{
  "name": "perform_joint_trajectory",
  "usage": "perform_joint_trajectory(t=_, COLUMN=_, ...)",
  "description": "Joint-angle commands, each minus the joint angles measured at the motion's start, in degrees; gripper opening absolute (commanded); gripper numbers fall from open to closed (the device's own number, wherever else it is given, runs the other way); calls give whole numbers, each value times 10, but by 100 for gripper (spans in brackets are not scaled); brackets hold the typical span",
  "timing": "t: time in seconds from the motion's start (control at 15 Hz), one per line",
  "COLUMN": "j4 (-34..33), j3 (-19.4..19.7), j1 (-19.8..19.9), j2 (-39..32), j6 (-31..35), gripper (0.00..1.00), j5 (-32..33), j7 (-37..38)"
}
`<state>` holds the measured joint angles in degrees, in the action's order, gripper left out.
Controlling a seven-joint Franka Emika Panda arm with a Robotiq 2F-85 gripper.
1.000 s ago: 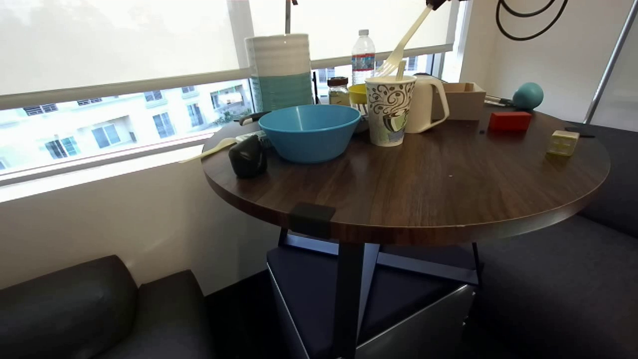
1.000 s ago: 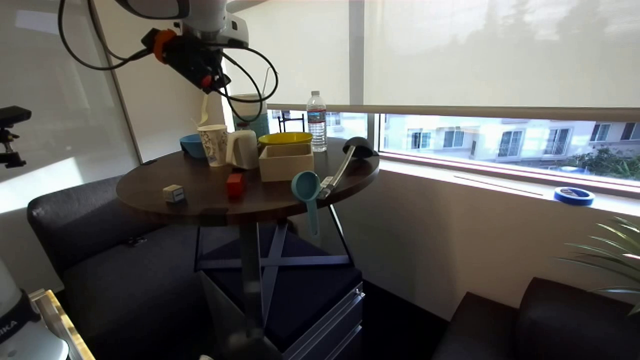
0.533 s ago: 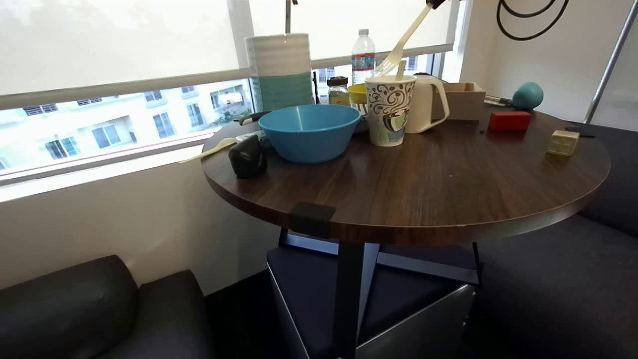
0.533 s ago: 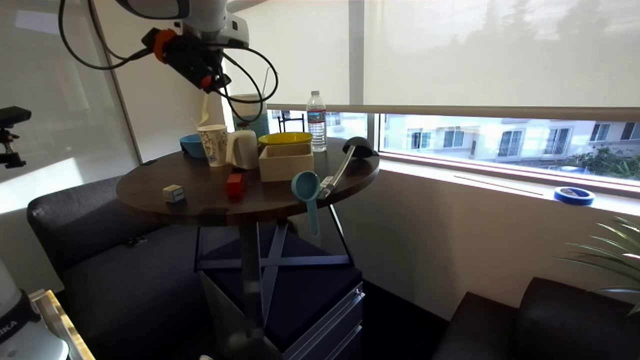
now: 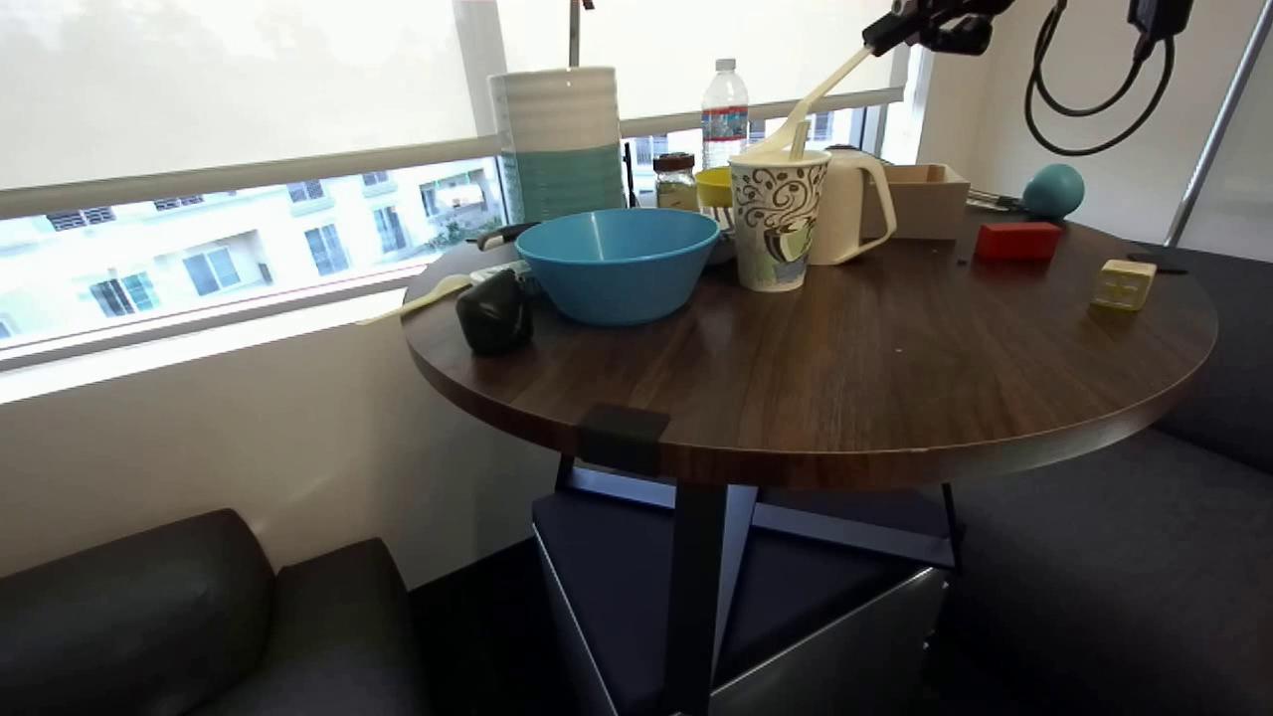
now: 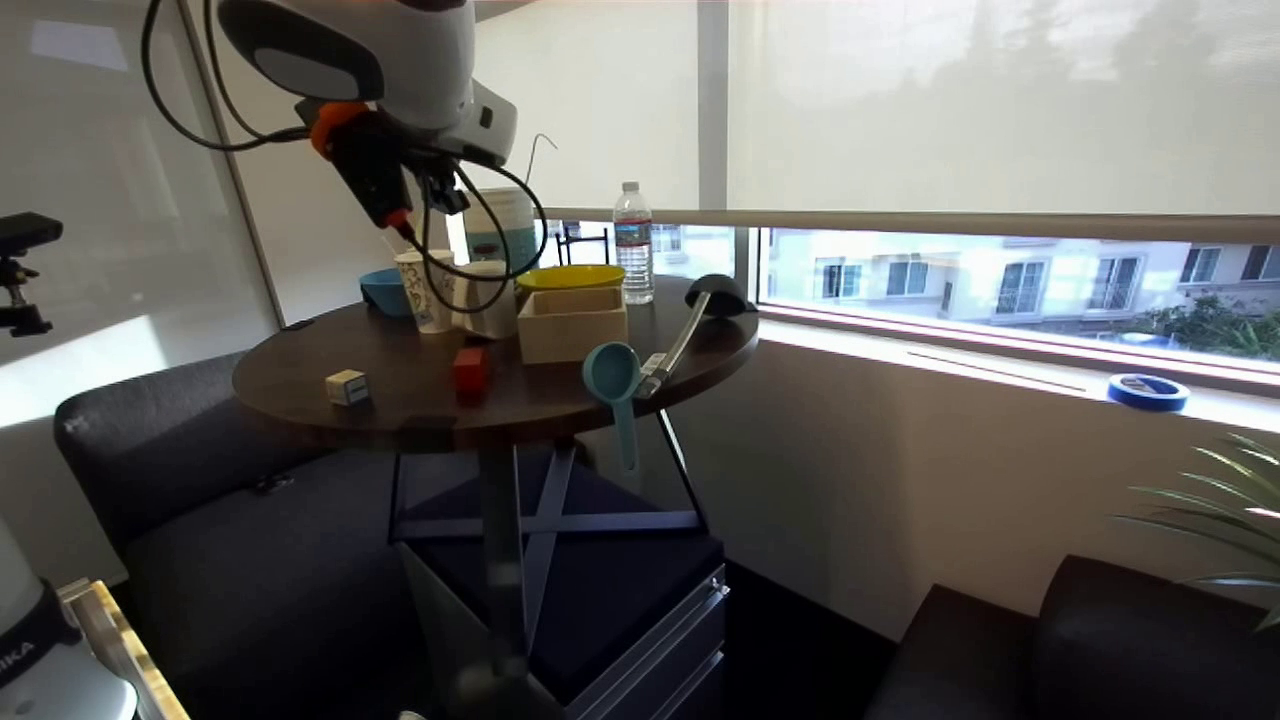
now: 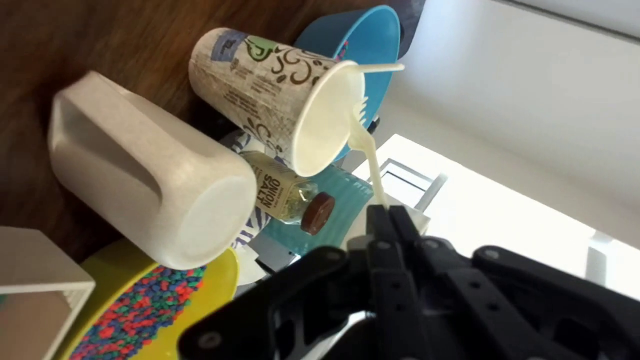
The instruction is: Lay the fork and spoon over the cup
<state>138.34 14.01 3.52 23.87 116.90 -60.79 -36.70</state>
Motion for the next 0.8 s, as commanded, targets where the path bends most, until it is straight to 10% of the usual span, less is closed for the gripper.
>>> perform_joint_trajectory(t=0.0, j4=21, j3=-8, j1=24, j2=-4, j6=10, gripper=1, j5=-47, j7=52)
perform_joint_trajectory(t=0.73, j4=59, j3=-23, j1=42, j2=-25, j6=-3, gripper=1, j5=-186, j7=100)
